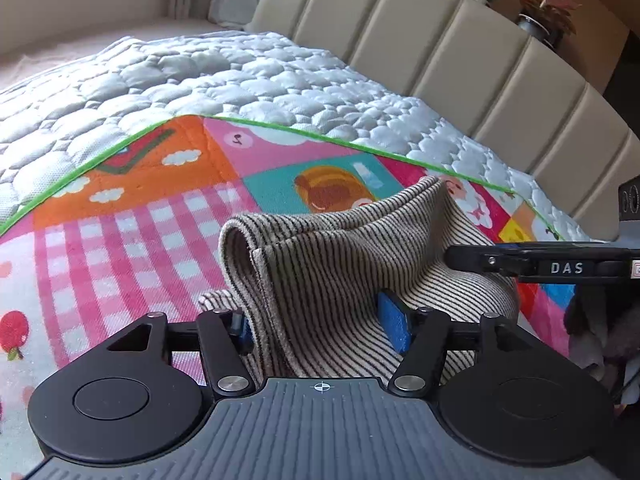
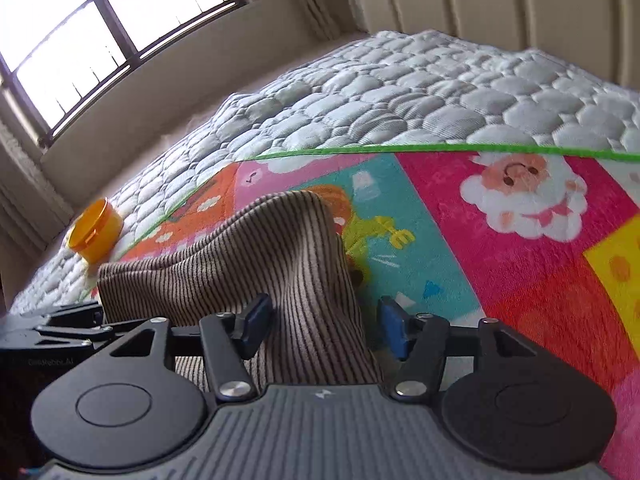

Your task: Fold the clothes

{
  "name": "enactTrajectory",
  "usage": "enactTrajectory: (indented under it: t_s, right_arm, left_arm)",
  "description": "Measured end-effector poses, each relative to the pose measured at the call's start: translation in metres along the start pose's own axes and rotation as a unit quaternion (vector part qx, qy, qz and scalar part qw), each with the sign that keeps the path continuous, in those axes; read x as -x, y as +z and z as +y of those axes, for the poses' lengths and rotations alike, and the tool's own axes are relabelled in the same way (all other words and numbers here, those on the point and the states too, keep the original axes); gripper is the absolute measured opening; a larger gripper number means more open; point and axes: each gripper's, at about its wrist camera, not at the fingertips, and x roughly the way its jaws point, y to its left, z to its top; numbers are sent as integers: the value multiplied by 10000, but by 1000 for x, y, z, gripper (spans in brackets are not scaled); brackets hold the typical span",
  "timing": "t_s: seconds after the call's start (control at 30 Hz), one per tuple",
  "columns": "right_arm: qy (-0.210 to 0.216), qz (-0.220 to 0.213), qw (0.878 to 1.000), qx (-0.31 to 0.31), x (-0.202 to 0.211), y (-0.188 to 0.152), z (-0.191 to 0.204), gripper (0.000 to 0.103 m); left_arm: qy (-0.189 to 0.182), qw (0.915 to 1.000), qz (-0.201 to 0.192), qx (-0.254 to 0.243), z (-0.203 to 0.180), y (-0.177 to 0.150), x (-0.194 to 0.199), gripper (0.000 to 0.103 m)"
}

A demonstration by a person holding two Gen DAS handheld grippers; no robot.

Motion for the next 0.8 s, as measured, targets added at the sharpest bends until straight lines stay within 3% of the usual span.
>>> enactTrajectory:
  t_s: [0.07,0.17,0.23,0.33,0.4,0.47,0.57,0.63,0.73,0.8]
  right_arm:
    - [77,147,9977,-655,11,-6,-10,74]
    - [335,502,9871,-1482,21,-20,-22,84]
    - [520,783,9806,-1721,17,-29,-22,85]
    - [949,1303,9656,-2042,-2,-41,-17,89]
    - [1014,1343,9653,-1996,-14,-42,-12,89]
    - [1063,1331,9669,-1898,-26,-42,-7,82]
    - [1049,1202,9699,-1839,-33,-21,-12,75]
    - [879,1008,9762,-1705,-37,0,-20,72]
    - [602,759,9903,-998,-51,40,-22,71]
    - [550,841,9947,-216,-65,62,-12,73]
  left_arm:
    - [147,9998,-83,-75,-1,2,9,69]
    - [400,9977,-551,17,5,11,37,69]
    - [379,9945,-935,283,15,21,59,80]
    - [-82,9955,-910,260,17,36,61,91]
    - [-273,9978,-583,-137,7,42,42,95]
    - [-218,9988,-243,-366,2,44,16,95]
    - [-78,9992,182,-337,9,41,-21,95]
    - [-206,9991,332,-181,21,34,-34,95]
    - [-677,9964,505,100,30,19,-41,94]
    - [-933,9935,607,224,25,9,-44,92]
